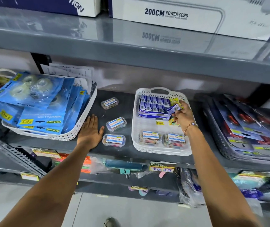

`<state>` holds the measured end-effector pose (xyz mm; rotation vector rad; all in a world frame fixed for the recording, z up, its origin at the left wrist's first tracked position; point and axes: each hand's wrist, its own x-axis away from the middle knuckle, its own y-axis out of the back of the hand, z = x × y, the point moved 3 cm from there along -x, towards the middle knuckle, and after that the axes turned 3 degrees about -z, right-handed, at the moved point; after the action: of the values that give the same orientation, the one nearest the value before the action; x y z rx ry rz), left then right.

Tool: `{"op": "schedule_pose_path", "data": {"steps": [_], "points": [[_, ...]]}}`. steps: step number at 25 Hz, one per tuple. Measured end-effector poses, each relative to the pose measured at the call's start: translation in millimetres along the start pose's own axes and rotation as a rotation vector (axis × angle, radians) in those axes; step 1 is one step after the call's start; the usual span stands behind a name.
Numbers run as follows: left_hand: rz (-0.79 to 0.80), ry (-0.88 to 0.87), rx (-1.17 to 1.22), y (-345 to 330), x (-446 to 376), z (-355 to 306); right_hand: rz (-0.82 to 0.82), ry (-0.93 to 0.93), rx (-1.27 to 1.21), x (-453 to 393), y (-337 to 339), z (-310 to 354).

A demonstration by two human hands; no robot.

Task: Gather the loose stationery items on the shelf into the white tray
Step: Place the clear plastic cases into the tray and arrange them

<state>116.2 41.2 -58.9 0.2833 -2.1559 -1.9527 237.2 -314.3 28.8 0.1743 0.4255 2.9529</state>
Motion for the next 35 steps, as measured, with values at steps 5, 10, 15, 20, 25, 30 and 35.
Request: {"op": "schedule_pose_path", "data": {"steps": [5,10,15,20,25,30,35], "points": [[-0.006,0.003,0.021,-2.2,-1.1,1.2,-0.124,0.016,0.054,-5.3,-5.4,6.2],[-0.018,0.005,0.015,-4.5,-2.1,2.4,-0.231,0.043,0.26,-2.2,-17.4,5.0],[-0.025,0.005,0.012,-5.9,-2.7,2.9,-0.228,0.071,0.479,2.1,-28.5,-5.0],[-0.028,0.002,0.007,-6.8,-3.4,4.0,-0.088,0.072,0.579,0.1,-25.6,-4.9],[-0.033,0.006,0.002,-6.3,-2.5,3.0,-0.101,0.163,0.586,4.3,-19.2,4.7],[-0.036,0.004,0.004,-6.1,-1.0,3.6,-0.099,0.276,0.74,11.8,-24.4,15.2],[-0.043,0.0,0.035,-3.1,-1.2,1.5,0.098,0.213,0.857,9.8,-32.3,8.5]]}}
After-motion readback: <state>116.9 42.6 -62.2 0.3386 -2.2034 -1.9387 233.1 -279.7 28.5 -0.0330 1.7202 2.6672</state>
